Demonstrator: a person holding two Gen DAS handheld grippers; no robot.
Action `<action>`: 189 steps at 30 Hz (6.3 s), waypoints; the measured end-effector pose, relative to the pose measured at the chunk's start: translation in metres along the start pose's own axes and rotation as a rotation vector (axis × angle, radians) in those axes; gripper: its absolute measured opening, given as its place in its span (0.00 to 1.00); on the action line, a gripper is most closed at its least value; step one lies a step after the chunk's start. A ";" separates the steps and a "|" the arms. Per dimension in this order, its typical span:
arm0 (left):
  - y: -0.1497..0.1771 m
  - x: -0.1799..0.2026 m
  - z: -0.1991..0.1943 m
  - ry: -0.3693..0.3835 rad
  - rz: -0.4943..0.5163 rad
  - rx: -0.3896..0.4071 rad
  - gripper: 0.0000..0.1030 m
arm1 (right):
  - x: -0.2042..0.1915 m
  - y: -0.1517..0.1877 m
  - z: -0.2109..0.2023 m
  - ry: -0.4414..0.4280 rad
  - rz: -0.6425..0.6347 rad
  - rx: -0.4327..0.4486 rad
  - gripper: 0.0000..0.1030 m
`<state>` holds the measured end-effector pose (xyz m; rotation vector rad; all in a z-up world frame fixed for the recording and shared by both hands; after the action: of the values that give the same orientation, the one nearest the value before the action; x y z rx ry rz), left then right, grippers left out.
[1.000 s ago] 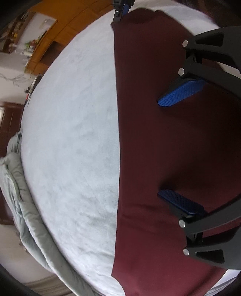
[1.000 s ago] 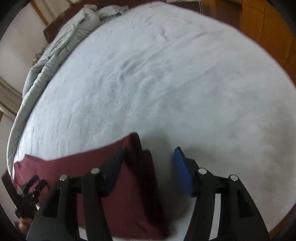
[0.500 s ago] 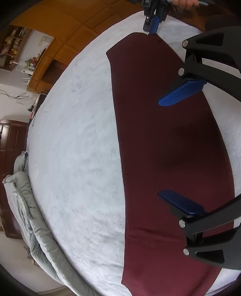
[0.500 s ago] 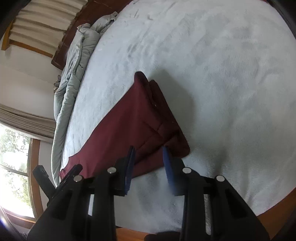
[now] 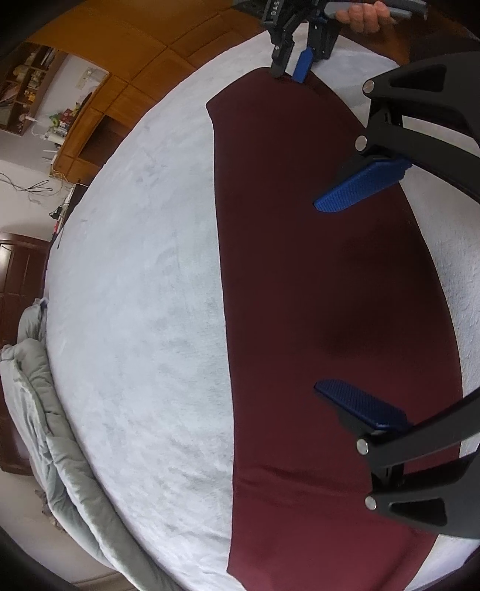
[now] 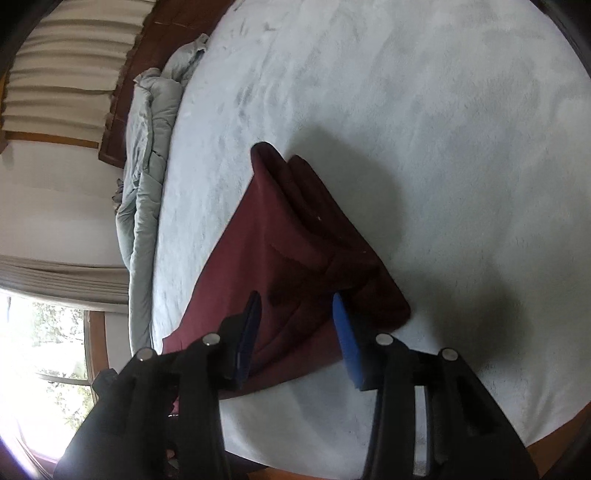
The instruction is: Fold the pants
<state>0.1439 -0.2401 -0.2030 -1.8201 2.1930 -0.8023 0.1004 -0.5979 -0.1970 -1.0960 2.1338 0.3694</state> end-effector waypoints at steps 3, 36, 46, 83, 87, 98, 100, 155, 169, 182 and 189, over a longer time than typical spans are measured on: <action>0.000 0.001 -0.001 -0.003 0.004 0.005 0.90 | -0.001 0.009 -0.002 0.001 0.000 -0.019 0.41; 0.000 -0.005 -0.007 -0.010 -0.025 0.002 0.90 | 0.007 0.059 -0.011 0.100 -0.059 -0.055 0.66; -0.002 -0.006 -0.012 -0.008 -0.027 0.015 0.90 | -0.014 0.019 0.009 -0.131 0.075 0.063 0.55; 0.002 -0.071 -0.037 -0.057 -0.128 0.061 0.93 | -0.027 -0.035 -0.091 -0.144 0.058 0.386 0.11; 0.022 -0.085 -0.009 -0.074 -0.148 -0.038 0.93 | 0.030 -0.029 -0.058 0.060 0.067 0.282 0.12; 0.012 -0.082 -0.024 -0.027 -0.153 -0.004 0.93 | -0.020 -0.024 -0.071 0.123 -0.062 0.338 0.13; 0.005 -0.083 -0.034 -0.025 -0.148 0.016 0.94 | -0.062 -0.019 -0.073 0.125 -0.166 0.357 0.13; 0.026 -0.139 -0.025 0.145 -0.425 -0.156 0.71 | -0.158 0.121 0.091 0.202 -0.574 -0.099 0.76; 0.028 -0.133 -0.027 0.097 -0.321 -0.151 0.26 | -0.163 0.127 0.086 -0.035 -0.457 -0.193 0.26; 0.022 -0.144 -0.033 0.040 -0.283 -0.112 0.58 | -0.143 0.125 0.091 0.202 -0.475 -0.173 0.56; 0.021 -0.174 -0.080 -0.036 -0.255 -0.043 0.77 | -0.188 0.141 0.072 0.231 -0.619 -0.058 0.62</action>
<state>0.1293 -0.0495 -0.1810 -2.1479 1.9969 -0.7654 0.0957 -0.3630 -0.1256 -1.8237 1.8499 0.0113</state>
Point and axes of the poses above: each gripper's, at about its wrist camera, not at the fingertips, and z roughly the way its jaws point, x to its right, y to its underside, the point moved 10 cm from there along z, roughly the way its jaws point, and after that the axes turned 1 degree about -z, right-handed, at the moved point
